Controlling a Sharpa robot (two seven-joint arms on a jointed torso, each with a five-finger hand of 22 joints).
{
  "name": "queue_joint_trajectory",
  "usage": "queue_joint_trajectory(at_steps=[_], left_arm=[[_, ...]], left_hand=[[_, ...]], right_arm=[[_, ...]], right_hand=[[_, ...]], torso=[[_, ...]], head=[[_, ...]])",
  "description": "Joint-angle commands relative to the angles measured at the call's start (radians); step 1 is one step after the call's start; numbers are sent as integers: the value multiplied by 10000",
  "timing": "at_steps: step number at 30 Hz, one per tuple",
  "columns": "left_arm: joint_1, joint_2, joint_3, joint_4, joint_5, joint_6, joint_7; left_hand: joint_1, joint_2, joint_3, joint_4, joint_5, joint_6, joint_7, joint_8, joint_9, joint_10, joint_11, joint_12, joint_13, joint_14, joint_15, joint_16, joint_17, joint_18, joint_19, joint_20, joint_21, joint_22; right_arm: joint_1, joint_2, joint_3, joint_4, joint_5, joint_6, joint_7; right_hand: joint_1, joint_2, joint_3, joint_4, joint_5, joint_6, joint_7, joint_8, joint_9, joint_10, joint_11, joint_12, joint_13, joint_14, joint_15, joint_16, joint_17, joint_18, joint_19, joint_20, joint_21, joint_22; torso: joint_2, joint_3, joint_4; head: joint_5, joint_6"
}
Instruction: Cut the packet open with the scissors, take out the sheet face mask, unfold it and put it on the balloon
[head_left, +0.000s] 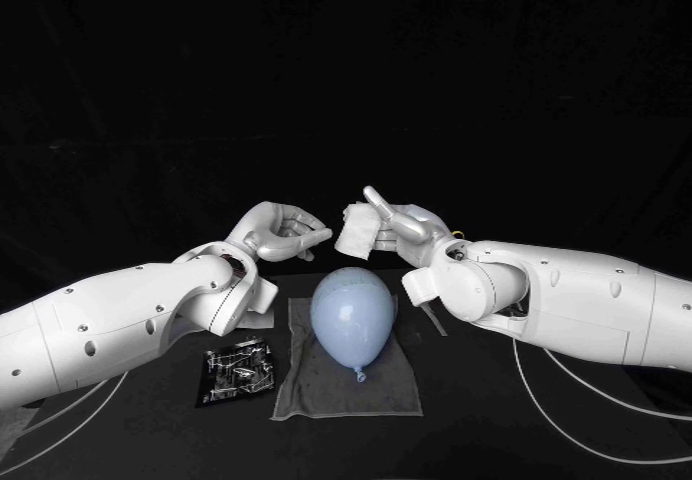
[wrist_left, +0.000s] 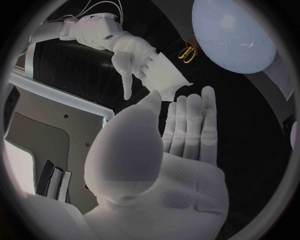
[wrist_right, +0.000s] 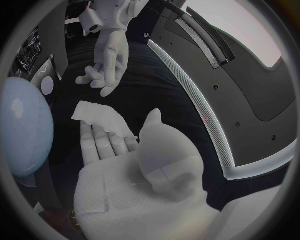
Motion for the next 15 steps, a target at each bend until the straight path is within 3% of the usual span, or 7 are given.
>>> queue_joint_trajectory(at_steps=[1, 6, 9, 12, 15], left_arm=[[14, 29, 15, 41, 135, 20, 200], [14, 28, 15, -10, -73, 188, 285], [13, 27, 14, -157, -501, 293, 471], [11, 41, 11, -348, -925, 510, 859], [5, 52, 1, -497, -1456, 748, 1476]], left_hand=[[-171, 7, -133, -5, -8, 94, 3, 63, 18, 99, -31, -27, -22, 52, 6, -7, -21, 133, -36, 9, -47, -5], [112, 58, -163, -109, -2, -67, -10, -19, -22, -104, -26, -173, -125, -15, 6, -31, -75, 125, -82, 27, -70, -13], [530, 135, -120, -171, -1, -248, 47, -143, -85, -470, 79, -471, -345, -467, 121, -330, -260, 77, -400, 148, -278, -109], [843, 147, -148, -177, 20, -345, 139, -196, -121, -890, 252, -776, -609, -1341, 336, -1021, -652, -41, -1067, 456, -829, -392], [1359, 273, -75, -257, -2, -627, 337, -270, -165, -1689, 572, -1182, -968, -2869, 781, -2126, -1320, -356, -2341, 1025, -2003, -1035]], right_arm=[[2, -1, 6, 17, -124, 97, 143], [2, 0, 6, 15, -126, 85, 138], [2, -2, 6, 10, -133, 43, 148], [2, -6, 6, -13, -137, -62, 176], [2, -8, 6, -75, -137, -310, 217]], right_hand=[[-54, 77, -20, -45, 4, -32, 1115, -52, -7, -21, -5, 5, 4, -63, -18, -34, -14, -133, -28, 21, -38, -11], [126, 66, 101, -147, 37, 30, 1113, -33, -22, 56, -10, 15, 10, 44, -24, 6, -44, -129, -13, 19, -9, 5], [691, 64, 436, -475, 396, 229, 1091, 3, -40, 193, -40, 21, 15, 512, -72, 182, -50, -80, 301, 17, 86, 58], [1475, 59, 902, -1083, 509, 694, 1025, 89, -13, 429, -123, 38, 20, 916, -187, 415, -94, 42, 989, 12, 267, 139], [2653, 34, 1865, -2219, 429, 1785, 816, 300, 114, 948, -334, 87, 30, 1496, -412, 708, -94, 265, 1506, 1, 536, 203]], torso=[[4, 1, -2], [0, 6, 1], [-4, 9, -1], [-1, 7, -1], [4, -1, -3]], head=[[13, -11], [17, -10], [18, 0], [16, 8], [10, 27]])
